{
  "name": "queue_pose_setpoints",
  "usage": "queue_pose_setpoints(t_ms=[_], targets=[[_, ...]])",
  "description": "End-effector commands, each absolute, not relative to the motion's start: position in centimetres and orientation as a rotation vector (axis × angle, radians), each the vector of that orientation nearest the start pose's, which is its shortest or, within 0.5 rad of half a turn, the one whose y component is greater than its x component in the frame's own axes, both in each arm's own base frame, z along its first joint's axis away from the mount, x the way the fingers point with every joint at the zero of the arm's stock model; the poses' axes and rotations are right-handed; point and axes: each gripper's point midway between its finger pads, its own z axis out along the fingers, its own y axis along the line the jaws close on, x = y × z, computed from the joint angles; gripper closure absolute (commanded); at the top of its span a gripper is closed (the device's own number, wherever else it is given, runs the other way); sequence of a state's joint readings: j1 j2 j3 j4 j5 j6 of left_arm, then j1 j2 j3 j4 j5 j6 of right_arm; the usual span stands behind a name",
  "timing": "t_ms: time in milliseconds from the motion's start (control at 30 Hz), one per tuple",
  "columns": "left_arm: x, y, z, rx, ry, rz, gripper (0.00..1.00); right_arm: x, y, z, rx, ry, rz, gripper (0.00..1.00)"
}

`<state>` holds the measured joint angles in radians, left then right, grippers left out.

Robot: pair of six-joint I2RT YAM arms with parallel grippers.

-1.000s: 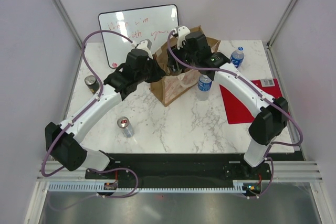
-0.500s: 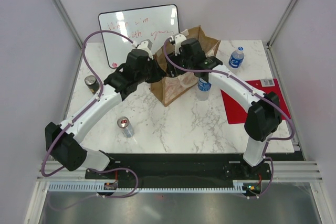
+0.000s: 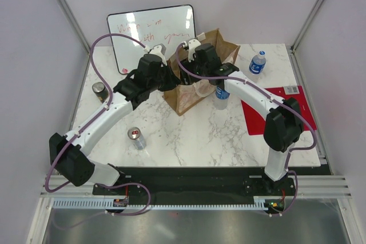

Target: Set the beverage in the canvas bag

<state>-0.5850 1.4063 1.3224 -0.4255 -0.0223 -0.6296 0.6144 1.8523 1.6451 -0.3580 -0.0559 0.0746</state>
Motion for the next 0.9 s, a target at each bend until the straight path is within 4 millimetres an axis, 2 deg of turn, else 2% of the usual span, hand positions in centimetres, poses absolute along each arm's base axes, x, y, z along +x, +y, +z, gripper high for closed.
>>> queue_pose_setpoints(t_ms=[0, 100, 467, 867], targets=[[34.3, -25.6, 30.0, -0.089, 2.054, -0.786, 0.98, 44.1, 32.9, 21.6, -0.611, 2.012, 0.483, 0.82], [34.3, -25.6, 30.0, -0.088, 2.054, -0.79, 0.98, 44.2, 32.8, 21.5, -0.613, 2.017, 0.474, 0.72], [34.3, -25.7, 29.6, -0.094, 2.061, -0.795, 0.98, 44.3, 32.9, 20.2, -0.633, 2.044, 0.464, 0.56], [34.0, -25.5, 29.0, -0.105, 2.066, -0.797, 0.98, 44.2, 32.8, 18.8, -0.641, 2.091, 0.447, 0.46]])
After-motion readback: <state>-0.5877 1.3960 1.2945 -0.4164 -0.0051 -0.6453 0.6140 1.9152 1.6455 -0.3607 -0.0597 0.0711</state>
